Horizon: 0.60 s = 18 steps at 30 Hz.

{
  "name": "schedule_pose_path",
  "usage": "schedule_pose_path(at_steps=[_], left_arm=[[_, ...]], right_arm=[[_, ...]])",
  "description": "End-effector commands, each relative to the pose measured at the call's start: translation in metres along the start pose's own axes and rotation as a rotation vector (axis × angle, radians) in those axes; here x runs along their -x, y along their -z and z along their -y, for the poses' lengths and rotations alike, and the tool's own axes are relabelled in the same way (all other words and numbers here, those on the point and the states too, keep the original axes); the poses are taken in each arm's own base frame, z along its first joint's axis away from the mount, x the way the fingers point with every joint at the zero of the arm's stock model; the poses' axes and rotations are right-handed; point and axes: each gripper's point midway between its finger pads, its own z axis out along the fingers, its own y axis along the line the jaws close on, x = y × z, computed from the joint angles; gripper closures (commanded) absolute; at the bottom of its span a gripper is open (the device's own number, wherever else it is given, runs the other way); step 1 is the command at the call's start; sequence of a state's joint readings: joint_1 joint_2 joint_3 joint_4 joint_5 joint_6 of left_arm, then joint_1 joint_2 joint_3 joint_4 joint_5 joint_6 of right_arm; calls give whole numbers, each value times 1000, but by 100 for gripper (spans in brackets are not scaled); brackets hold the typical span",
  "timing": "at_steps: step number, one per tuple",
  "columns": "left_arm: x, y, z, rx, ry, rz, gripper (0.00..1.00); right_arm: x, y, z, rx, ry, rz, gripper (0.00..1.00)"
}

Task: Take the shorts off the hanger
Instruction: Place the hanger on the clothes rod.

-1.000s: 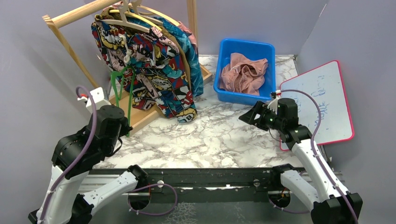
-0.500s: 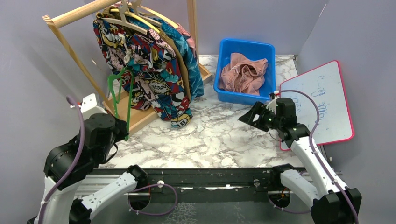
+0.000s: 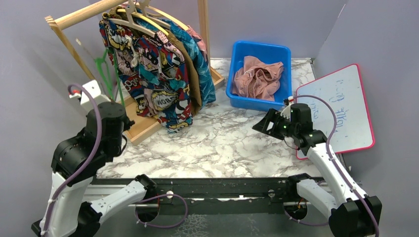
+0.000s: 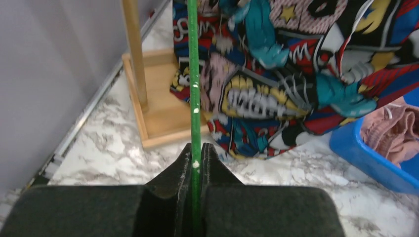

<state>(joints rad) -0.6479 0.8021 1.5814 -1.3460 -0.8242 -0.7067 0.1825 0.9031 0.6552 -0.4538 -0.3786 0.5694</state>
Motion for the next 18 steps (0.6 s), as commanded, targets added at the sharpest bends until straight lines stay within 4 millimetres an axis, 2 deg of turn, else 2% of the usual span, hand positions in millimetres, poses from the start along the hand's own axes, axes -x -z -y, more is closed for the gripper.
schedule_pose_path(at_steps=[1, 3, 6, 10, 18], left_arm=[[61, -1, 18, 16, -17, 170, 100], [66, -4, 23, 20, -52, 172, 100], [61, -10, 29, 23, -77, 160, 100], [56, -19, 29, 60, -88, 171, 100], [65, -33, 28, 151, -107, 261, 100]], right_arm=[[5, 4, 0, -17, 26, 18, 18], [5, 3, 1, -21, 24, 19, 18], [4, 1, 3, -25, 20, 13, 18], [3, -2, 3, -22, 16, 2, 18], [1, -4, 4, -26, 8, -18, 17]])
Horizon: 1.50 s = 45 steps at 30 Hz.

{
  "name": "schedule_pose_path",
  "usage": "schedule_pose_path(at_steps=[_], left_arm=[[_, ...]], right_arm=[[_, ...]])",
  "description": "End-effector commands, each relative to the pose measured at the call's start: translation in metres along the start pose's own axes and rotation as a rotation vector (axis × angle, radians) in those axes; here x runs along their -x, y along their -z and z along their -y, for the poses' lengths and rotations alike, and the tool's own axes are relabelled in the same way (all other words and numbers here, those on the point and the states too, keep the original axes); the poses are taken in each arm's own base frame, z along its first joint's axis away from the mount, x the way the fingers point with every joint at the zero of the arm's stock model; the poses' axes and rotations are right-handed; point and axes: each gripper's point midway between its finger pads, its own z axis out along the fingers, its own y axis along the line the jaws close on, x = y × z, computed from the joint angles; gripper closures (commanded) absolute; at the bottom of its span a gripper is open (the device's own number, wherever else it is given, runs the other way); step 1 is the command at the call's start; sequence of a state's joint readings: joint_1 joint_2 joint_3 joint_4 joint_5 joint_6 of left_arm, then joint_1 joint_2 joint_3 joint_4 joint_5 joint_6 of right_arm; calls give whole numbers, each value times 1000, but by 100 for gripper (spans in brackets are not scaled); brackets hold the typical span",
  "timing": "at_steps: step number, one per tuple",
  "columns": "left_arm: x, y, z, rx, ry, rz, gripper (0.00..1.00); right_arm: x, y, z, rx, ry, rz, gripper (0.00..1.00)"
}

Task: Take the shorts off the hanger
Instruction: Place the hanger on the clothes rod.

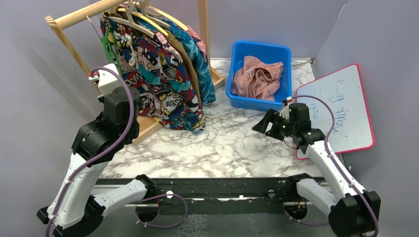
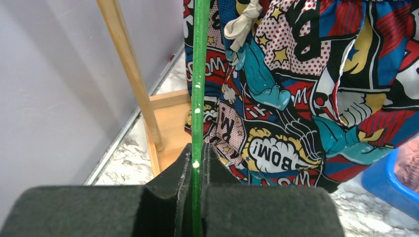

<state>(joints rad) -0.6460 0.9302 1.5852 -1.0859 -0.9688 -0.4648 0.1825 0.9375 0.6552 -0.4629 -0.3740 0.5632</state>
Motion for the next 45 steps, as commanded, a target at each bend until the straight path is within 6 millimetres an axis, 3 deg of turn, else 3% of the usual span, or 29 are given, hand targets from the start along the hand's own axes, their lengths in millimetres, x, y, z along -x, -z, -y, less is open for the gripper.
schedule_pose_path(at_steps=[1, 12, 20, 28, 35, 39, 45], left_arm=[[24, -8, -5, 91, 15, 106, 100], [49, -11, -5, 140, -49, 178, 100], [41, -17, -3, 170, -91, 164, 100], [29, -29, 10, 145, -112, 118, 100], [15, -71, -2, 151, -116, 4, 100], [28, -67, -7, 130, -60, 52, 100], [4, -68, -8, 117, -51, -6, 100]], right_arm=[[6, 1, -2, -1, 16, 13, 17], [1, -1, -5, 20, -6, -5, 17], [0, 0, -8, 36, -14, -9, 18], [0, 2, -10, 42, -8, -10, 18], [-1, 1, -7, 35, 1, -13, 17], [-2, 2, -5, 21, 2, -16, 17], [-1, 1, -6, 32, 23, -15, 17]])
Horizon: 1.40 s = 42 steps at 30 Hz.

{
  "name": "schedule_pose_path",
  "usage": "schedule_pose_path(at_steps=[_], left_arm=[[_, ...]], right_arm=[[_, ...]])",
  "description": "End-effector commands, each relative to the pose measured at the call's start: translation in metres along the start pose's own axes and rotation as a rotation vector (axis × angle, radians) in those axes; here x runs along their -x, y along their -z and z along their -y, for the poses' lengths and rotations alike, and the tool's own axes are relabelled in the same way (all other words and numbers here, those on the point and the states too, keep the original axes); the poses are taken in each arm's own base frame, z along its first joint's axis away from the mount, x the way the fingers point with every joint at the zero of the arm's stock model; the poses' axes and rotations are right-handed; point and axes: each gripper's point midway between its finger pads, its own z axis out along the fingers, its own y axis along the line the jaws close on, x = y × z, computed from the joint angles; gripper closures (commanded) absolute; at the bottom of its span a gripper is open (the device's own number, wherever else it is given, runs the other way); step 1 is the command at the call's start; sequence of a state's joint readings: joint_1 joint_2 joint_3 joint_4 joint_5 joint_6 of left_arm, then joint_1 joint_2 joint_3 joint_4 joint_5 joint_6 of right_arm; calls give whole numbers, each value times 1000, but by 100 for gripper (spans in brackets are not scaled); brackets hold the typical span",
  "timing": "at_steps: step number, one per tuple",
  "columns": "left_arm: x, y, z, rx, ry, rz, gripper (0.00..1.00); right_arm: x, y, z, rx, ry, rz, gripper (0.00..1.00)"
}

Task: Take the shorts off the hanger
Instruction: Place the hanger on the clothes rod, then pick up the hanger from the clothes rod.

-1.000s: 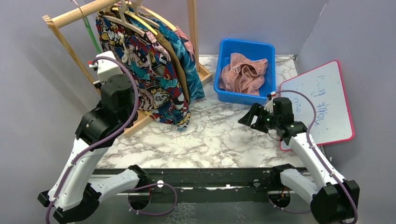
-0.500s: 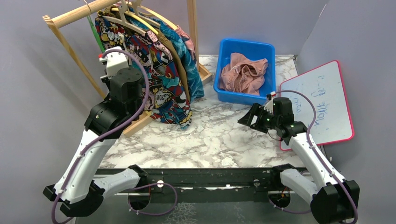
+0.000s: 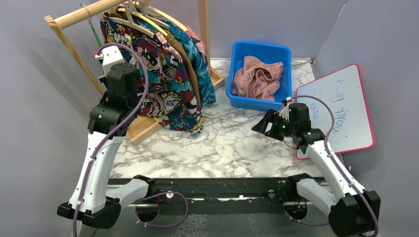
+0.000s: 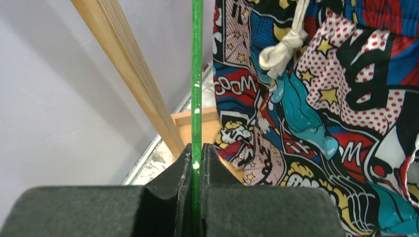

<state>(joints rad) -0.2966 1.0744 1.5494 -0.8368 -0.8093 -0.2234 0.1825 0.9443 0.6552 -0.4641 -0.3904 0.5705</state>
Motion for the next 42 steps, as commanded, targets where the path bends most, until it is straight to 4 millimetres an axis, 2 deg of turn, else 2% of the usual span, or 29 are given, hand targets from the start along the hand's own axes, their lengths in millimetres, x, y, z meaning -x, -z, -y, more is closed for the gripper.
schedule_pose_path(at_steps=[1, 5, 9, 13, 16, 19, 23, 26, 27, 31, 33, 37, 39, 42], left_arm=[[-8, 6, 4, -65, 56, -5, 98], [-10, 14, -12, -36, 54, 14, 89], [-12, 17, -16, -31, 53, 16, 86], [-20, 16, -14, -45, 41, -3, 84], [-25, 15, -10, -57, 48, -14, 78], [-24, 15, -6, -75, 50, -18, 75], [-21, 19, -5, -100, 74, -10, 60], [-12, 27, -2, -144, 92, 3, 57], [-7, 30, 0, -171, 104, 9, 53], [15, 53, 5, -291, 166, 52, 16], [27, 65, 2, -327, 197, 81, 2], [46, 88, 5, -434, 243, 116, 1], [53, 99, 18, -527, 261, 112, 1], [56, 111, 53, -704, 258, 72, 1]], right_arm=[[2, 2, -6, 31, 37, 0, 17], [4, 4, -12, 47, 52, -11, 17], [2, 5, -11, 42, 46, -12, 17], [1, 6, -11, 51, 42, -8, 16], [0, 6, -12, 50, 41, -11, 16], [0, 7, -12, 49, 42, -9, 16], [0, 7, -12, 53, 43, -9, 16], [2, 7, -15, 64, 51, -10, 16], [3, 8, -17, 71, 58, -7, 16], [7, 12, -25, 104, 77, 8, 16], [7, 14, -26, 112, 82, 16, 16], [5, 15, -24, 109, 79, 27, 16], [4, 14, -23, 107, 74, 26, 16], [1, 12, -23, 115, 67, 15, 16]])
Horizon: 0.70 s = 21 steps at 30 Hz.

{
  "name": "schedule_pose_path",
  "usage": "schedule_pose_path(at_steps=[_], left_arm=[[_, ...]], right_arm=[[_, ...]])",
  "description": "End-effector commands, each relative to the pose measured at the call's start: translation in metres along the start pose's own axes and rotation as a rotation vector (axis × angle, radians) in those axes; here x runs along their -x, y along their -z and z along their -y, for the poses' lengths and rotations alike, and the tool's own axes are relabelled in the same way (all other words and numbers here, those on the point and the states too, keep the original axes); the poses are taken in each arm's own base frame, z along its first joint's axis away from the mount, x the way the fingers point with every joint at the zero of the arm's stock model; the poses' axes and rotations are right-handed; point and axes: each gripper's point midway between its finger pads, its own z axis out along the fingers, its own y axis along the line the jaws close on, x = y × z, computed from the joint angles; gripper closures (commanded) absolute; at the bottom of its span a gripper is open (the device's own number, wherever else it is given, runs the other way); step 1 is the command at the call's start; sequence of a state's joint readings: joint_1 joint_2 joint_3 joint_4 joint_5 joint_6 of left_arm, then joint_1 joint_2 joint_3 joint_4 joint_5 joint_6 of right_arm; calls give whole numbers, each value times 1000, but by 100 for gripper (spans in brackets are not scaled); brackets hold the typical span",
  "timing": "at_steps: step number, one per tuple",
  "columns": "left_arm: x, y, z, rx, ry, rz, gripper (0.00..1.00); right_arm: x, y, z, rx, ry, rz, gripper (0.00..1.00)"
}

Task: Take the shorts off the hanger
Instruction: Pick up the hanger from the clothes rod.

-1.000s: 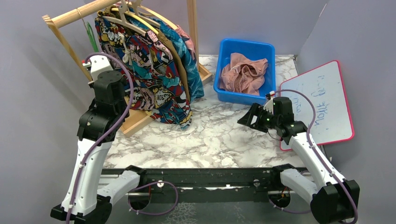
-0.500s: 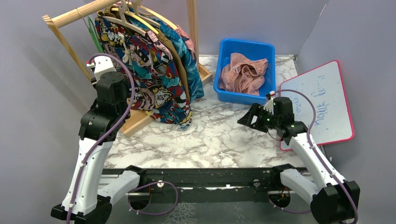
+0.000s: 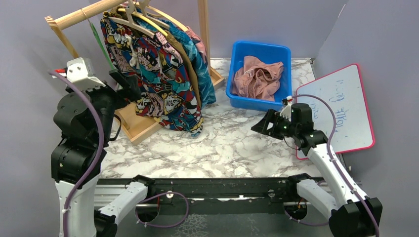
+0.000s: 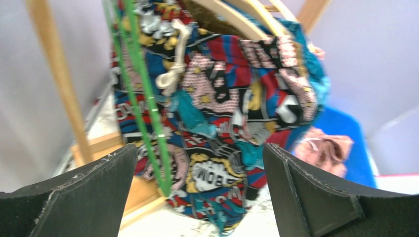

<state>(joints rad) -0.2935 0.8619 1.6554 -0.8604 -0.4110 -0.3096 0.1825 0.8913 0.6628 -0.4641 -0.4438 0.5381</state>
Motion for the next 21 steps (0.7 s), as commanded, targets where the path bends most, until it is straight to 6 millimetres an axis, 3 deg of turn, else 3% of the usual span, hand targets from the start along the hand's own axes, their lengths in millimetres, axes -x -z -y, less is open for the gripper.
schedule_pose_path(at_steps=[1, 5, 8, 18, 21], left_arm=[[-15, -7, 65, -309, 40, -116, 1], [-28, -15, 109, -509, 65, -206, 1], [-29, -24, 125, -564, 96, -216, 1], [-40, -75, 130, -453, 246, -204, 6], [-47, -79, 126, -441, 250, -192, 6]], right_arm=[[-1, 0, -7, 45, 8, -3, 16], [-5, -2, -4, 34, -1, -13, 16], [-5, -2, -2, 24, -1, -14, 16], [-4, -2, -3, 25, -21, -14, 16], [2, 4, -34, 188, 59, -18, 17]])
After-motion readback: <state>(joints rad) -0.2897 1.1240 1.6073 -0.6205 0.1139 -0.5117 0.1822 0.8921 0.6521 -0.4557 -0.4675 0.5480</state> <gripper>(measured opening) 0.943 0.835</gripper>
